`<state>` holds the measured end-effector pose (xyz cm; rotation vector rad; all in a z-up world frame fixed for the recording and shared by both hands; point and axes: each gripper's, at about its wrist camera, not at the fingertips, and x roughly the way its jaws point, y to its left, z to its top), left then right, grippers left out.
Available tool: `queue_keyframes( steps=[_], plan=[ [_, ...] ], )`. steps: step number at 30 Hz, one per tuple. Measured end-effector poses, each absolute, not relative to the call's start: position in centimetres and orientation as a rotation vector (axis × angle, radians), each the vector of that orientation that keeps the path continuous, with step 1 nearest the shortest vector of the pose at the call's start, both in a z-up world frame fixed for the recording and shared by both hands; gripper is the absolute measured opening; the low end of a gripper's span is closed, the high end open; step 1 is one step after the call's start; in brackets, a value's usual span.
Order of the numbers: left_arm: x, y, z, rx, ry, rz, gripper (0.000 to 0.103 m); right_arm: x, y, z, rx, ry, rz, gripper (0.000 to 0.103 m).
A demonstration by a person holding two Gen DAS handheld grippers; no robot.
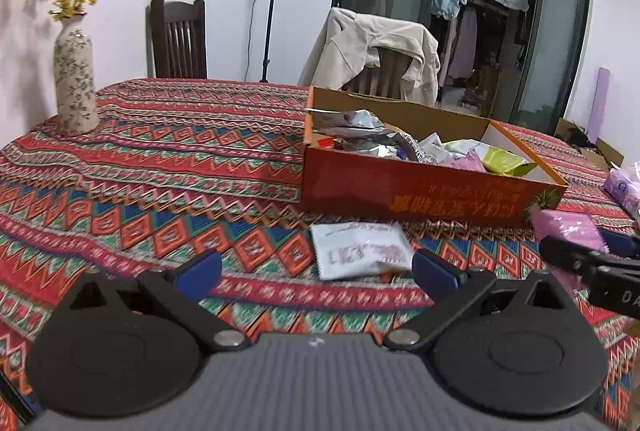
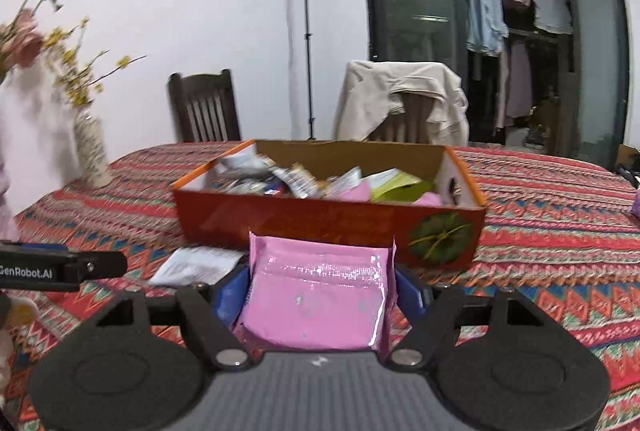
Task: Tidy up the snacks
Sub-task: 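Grasp the white printed packet with the left gripper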
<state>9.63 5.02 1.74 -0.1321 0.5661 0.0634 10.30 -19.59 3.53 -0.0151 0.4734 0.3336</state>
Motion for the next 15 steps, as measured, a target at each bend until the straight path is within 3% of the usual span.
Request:
queue_keyframes(
  steps=[15],
  plan=[
    [18.9, 1.0, -0.7, -0.09, 0.745, 0.116, 0.103, 16.8, -22.4, 1.8, 0.087, 0.471, 0.279, 0.076]
  ],
)
